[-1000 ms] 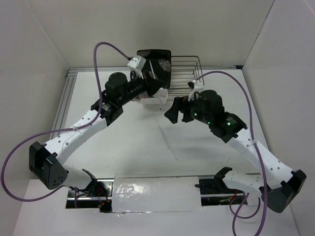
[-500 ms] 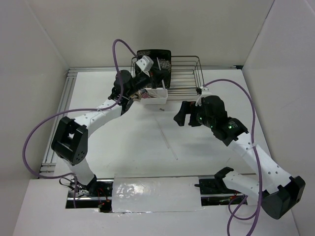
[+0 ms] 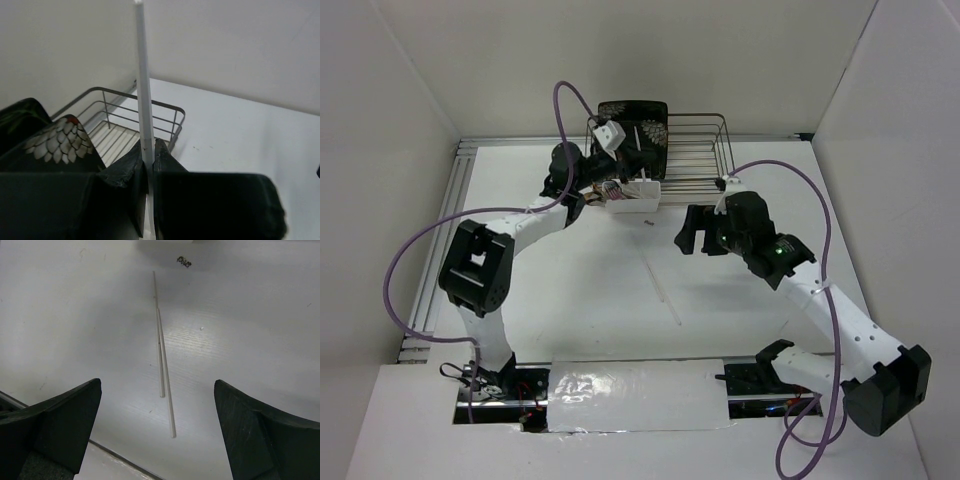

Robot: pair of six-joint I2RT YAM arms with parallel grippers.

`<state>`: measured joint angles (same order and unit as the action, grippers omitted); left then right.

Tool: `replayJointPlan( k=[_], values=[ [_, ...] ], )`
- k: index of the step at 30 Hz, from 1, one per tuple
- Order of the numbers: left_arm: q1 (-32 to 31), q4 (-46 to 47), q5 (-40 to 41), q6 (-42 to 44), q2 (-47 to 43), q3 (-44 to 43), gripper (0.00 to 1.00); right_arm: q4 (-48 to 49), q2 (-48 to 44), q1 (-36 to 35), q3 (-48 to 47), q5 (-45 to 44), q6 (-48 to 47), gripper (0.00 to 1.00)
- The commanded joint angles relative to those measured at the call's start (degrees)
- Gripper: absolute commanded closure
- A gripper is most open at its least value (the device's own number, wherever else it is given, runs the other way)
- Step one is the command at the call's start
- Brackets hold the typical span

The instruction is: Sort the eating utensils into containers

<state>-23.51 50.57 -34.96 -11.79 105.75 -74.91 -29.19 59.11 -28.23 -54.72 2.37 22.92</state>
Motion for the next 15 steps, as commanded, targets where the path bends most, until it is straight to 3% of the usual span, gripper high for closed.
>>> replayJointPlan(
  k=[1,8,12,15],
  values=[
    [-0.1,5.4,-6.3,3.4,0.6,-0.7,1.0,2.0,0.4,0.5,0.4,-0.5,-0.9,0.0],
    [0.2,3.5,-8.0,5.7,2.7,-0.8,0.99,3.1,2.1,0.5,0.4,0.2,-0.9,0.0],
    [0.5,1.9,-8.3,6.0,3.2,-1.6,0.88,4.2,1.9,0.5,0.9,1.5,-2.0,0.0],
    [0.8,1.5,-7.4,5.5,3.2,-1.7,0.74,4.9,2.0,0.5,3.6,1.5,-2.1,0.0]
  ],
)
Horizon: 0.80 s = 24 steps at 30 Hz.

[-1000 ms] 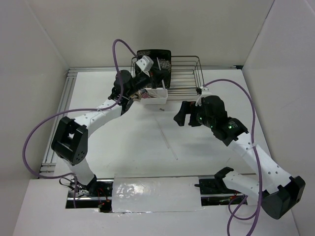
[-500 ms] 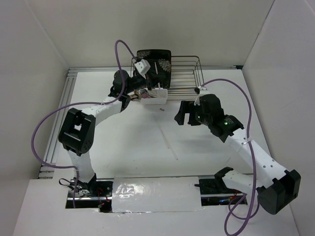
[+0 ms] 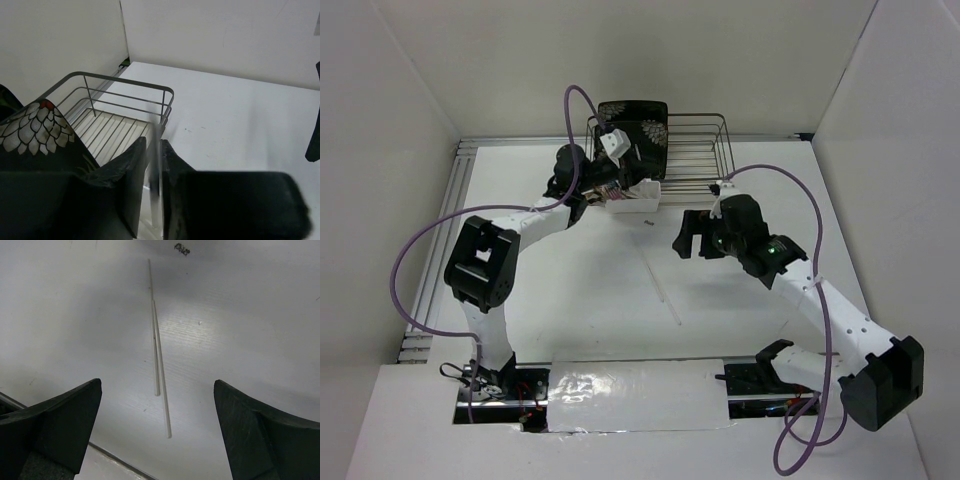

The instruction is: Sort the eating utensils into containers

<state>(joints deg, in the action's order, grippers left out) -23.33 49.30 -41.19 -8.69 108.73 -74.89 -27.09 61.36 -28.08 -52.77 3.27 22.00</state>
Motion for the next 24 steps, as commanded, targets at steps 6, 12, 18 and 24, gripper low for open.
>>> replayJointPlan(
  k=[6,12,18,24],
  values=[
    [1.0,3.2,2.1,1.9,-1.3,-1.6,0.42,2.8,0.9,0.3,4.3,1.7,-0.9,0.05],
    [1.3,-0.3,5.5,2.4,-3.8,-5.8,0.21,4.0,2.2,-0.1,6.2,2.3,-1.8,0.08],
    [2.5,-10.3,15.4,0.3,-8.4,-15.6,0.05,2.9,4.9,-2.5,7.9,0.0,-2.7,0.15],
    [6.6,-40.7,24.5,-9.7,-13.4,-32.4,0.01,5.0,9.1,-6.2,9.8,0.5,-3.2,0.34]
  ],
)
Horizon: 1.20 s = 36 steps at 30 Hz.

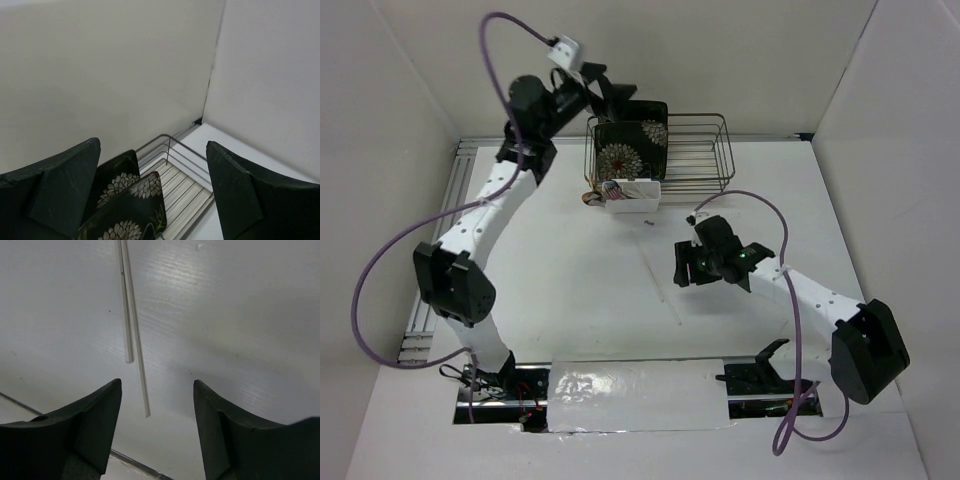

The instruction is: Sort the eating utensils into containers

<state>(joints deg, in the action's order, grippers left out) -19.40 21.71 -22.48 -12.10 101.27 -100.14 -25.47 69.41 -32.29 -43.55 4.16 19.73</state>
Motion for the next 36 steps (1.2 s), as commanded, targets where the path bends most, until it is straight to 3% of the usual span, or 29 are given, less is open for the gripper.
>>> replayJointPlan(
  k=[1,3,5,10,17,21,29,33,36],
  values=[
    [3.7,-19.2,5.3,-7.5,-7.7,-7.7,0.0,3.4,1.9,-3.4,0.6,-1.2,-0.8,0.37],
    [5.5,-23.9,4.4,-9.5,-10.7,-6.2,0.0,3.4,3.8,-5.0,0.6,-2.0,-0.7,0.46],
    [6.6,-27.3,4.2,-9.7,-16.7,-0.3,0.0,3.4,4.9,-7.3,0.6,-2.8,-0.4,0.48],
    [9.1,-33.7,5.8,-11.8,-28.2,14.6,0.0,3.9,7.1,-10.4,1.8,-3.9,0.4,0.51],
    [12.3,-44.6,6.9,-13.0,-40.4,27.3,0.0,3.9,8.3,-14.0,3.6,-6.0,2.3,0.55],
    [13.3,-47.0,6.6,-13.4,-45.2,31.4,0.0,3.9,9.3,-16.1,4.6,-7.5,3.3,0.55],
    [14.5,-49.6,4.8,-14.2,-46.3,32.7,0.0,3.4,14.7,-17.9,2.9,-11.7,5.4,0.63],
    [14.7,-50.1,3.9,-14.6,-46.3,34.1,0.0,3.4,17.2,-18.2,2.9,-12.3,6.1,0.71],
    [14.6,-49.7,1.8,-15.2,-47.0,36.7,0.03,3.4,19.3,-18.5,2.3,-13.0,6.2,1.0]
  ],
)
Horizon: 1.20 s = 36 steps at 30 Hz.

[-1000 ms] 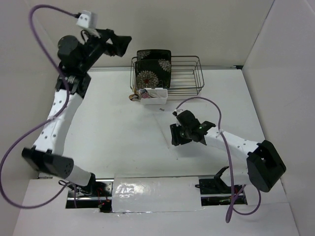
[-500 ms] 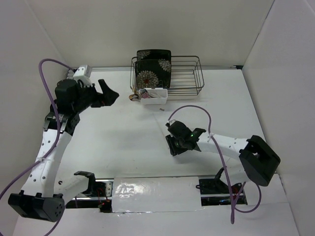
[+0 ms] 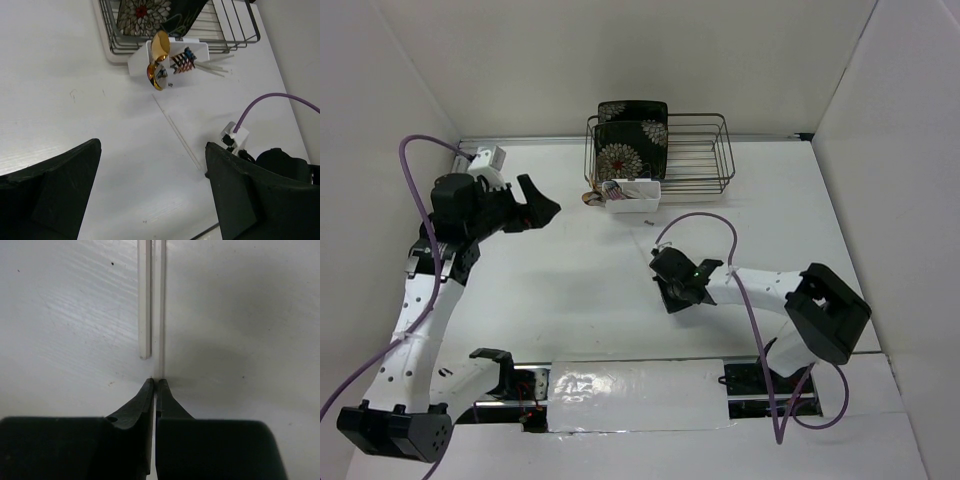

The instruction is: Sort the eating utensils into containers

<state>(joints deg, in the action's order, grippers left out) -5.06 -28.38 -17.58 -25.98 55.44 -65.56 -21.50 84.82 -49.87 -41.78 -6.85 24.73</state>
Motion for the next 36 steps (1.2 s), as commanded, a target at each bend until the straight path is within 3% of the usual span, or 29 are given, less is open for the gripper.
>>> replayJointPlan(
  k=[1,6,11,13,19,25,29,36],
  values=[
    [0.3,0.8,-3.7,-2.2,-1.2,3.0,0.05,-1.3,4.3,-1.3,-0.1,-2.0,1.3,1.0],
    [-0.4,-0.7,-5.9,-9.2,0.4,8.3,0.13,-4.0,1.4,-1.6,-2.2,-2.0,1.4,1.0],
    [-6.6,11.0,-15.4,-15.5,-0.4,19.1,0.15,-4.5,-9.4,-1.6,-6.6,0.0,-1.0,1.0],
    [-8.8,13.9,-15.7,-17.4,0.5,21.9,0.14,-5.1,-11.7,-1.6,-8.8,0.6,-1.1,1.0],
    [-16.9,23.3,-15.5,-18.1,7.7,20.0,0.14,-3.0,-13.6,-2.5,-14.5,10.1,-5.2,1.0],
    [-19.8,27.0,-14.8,-18.2,15.0,14.8,0.15,-0.3,-14.4,-3.0,-17.3,13.0,-5.9,1.0],
    [-21.4,30.0,-15.8,-19.5,18.3,12.4,0.22,2.2,-14.9,-2.9,-19.4,14.7,-6.3,1.0],
    [-24.0,32.1,-15.7,-20.4,20.8,9.1,0.5,5.5,-15.0,-2.9,-21.2,14.1,-5.4,1.0]
  ],
)
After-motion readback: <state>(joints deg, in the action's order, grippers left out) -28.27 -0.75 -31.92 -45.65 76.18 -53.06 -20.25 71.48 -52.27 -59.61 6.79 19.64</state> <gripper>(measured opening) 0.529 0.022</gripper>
